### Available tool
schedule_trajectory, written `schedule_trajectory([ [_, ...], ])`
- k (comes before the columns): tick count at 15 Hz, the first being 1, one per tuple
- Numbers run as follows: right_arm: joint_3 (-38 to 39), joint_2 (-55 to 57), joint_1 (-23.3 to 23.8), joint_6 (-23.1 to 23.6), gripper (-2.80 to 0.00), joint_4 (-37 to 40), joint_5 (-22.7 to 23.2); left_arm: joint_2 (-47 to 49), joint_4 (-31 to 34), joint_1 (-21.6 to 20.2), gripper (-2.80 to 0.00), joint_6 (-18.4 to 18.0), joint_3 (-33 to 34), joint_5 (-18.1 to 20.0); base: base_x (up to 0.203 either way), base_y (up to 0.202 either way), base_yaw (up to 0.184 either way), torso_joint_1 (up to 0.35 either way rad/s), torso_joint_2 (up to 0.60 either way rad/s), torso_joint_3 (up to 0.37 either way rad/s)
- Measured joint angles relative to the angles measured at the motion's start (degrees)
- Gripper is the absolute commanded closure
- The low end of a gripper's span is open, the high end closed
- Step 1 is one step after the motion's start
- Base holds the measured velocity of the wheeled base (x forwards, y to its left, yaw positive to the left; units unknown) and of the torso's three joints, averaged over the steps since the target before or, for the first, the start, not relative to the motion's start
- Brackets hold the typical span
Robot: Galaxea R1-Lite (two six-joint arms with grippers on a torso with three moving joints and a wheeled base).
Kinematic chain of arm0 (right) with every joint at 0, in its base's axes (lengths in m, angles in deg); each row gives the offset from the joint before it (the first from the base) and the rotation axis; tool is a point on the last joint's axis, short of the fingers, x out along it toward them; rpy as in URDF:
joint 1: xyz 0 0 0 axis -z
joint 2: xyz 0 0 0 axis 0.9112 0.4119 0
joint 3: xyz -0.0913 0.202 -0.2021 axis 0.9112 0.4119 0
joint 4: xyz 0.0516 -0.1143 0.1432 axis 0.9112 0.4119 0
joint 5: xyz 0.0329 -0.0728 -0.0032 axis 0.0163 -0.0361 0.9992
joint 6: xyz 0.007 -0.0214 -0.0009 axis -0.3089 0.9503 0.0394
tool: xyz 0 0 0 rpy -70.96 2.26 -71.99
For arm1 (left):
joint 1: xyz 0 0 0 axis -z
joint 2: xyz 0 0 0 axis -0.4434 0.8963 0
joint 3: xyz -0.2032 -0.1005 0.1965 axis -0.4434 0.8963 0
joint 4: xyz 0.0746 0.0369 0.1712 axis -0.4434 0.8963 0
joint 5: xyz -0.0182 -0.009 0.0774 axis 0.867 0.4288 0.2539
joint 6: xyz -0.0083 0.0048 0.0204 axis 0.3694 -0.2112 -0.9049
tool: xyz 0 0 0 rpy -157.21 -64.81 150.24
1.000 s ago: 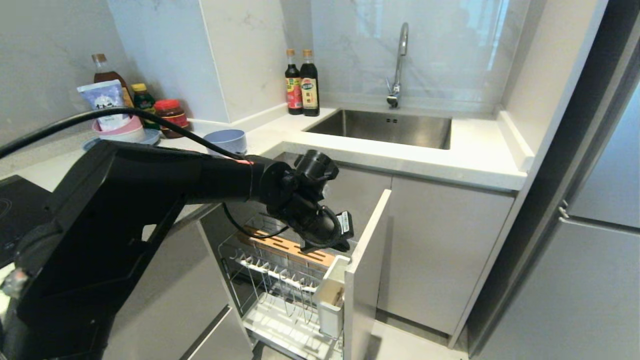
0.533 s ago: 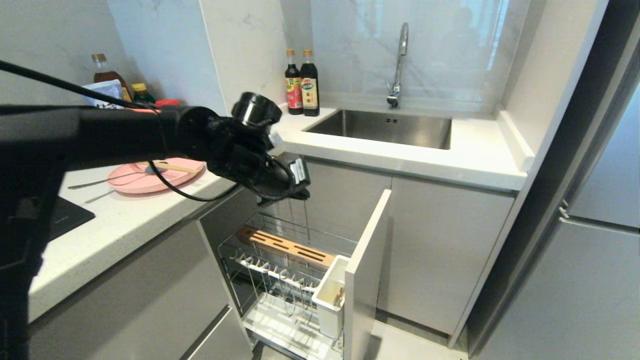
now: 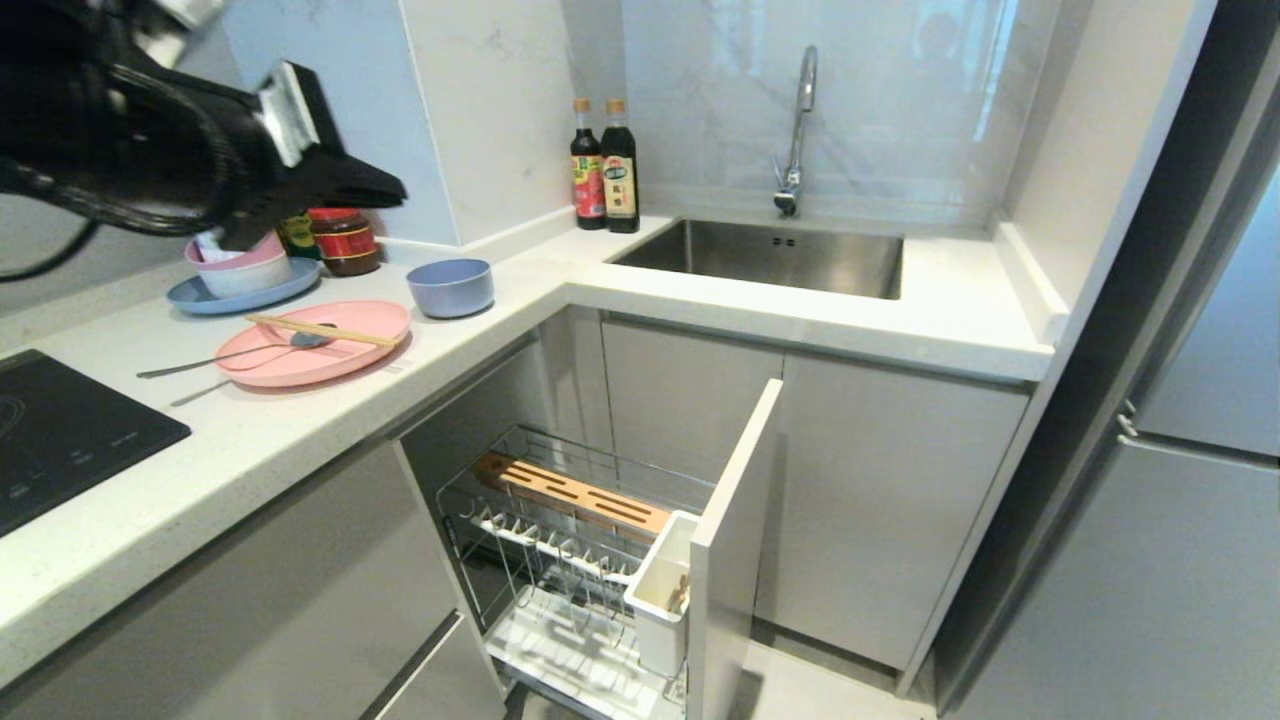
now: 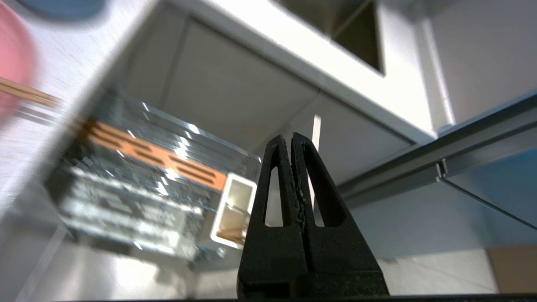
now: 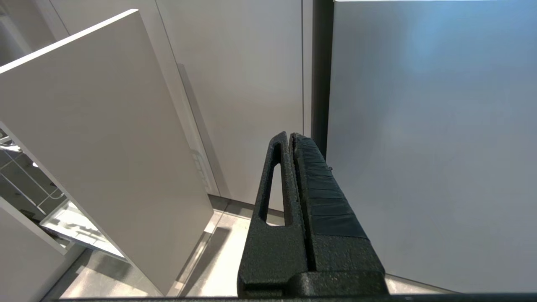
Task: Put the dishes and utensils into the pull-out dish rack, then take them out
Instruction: Pick up the bowl and place it in the cupboard
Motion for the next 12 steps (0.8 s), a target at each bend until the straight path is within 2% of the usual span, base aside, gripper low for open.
schedule_trajectory([
  [2, 0.00, 0.00, 0.00, 0.00, 0.00, -0.02, 0.00, -8.88, 0.13, -2.74, 0.00, -4.04, 3.20, -0.11, 0.000, 0.000, 0.000, 0.000, 0.00, 0.000],
  [7, 0.00, 0.00, 0.00, 0.00, 0.00, -0.01, 0.00, -33.27, 0.24, -14.71, 0.00, -15.83, 14.20, -0.71, 0.000, 0.000, 0.000, 0.000, 0.00, 0.000],
  [10, 0.00, 0.00, 0.00, 0.00, 0.00, -0.01, 0.00, -48.26, 0.24, -18.67, 0.00, -25.08, 29.32, -2.18, 0.000, 0.000, 0.000, 0.000, 0.00, 0.000],
  [12, 0.00, 0.00, 0.00, 0.00, 0.00, -0.02, 0.00, -57.43, -0.20, -19.97, 0.00, -29.54, 41.02, -3.30, 0.000, 0.000, 0.000, 0.000, 0.00, 0.000],
])
